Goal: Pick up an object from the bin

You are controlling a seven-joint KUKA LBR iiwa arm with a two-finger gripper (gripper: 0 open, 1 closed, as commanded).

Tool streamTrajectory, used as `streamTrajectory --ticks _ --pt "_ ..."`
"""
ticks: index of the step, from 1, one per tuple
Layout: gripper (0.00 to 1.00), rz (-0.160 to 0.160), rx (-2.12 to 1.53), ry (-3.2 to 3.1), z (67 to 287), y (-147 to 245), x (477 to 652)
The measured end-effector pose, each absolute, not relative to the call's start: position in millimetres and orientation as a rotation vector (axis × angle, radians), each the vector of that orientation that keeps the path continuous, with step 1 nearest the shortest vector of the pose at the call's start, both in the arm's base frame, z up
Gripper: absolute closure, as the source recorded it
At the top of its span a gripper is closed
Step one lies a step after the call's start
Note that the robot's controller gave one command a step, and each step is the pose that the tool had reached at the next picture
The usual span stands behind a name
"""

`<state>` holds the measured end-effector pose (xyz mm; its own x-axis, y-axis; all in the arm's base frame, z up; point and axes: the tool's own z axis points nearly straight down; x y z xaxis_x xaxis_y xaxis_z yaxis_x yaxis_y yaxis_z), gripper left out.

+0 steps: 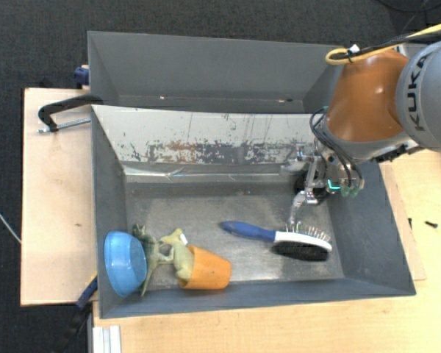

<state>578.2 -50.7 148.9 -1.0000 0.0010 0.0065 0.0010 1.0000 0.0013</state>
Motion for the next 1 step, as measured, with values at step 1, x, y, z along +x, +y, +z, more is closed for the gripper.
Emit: streamTrajectory --ticks 1 --pt "0.00 -0.005 0.351 -3.115 84.4 -41.1 509.8"
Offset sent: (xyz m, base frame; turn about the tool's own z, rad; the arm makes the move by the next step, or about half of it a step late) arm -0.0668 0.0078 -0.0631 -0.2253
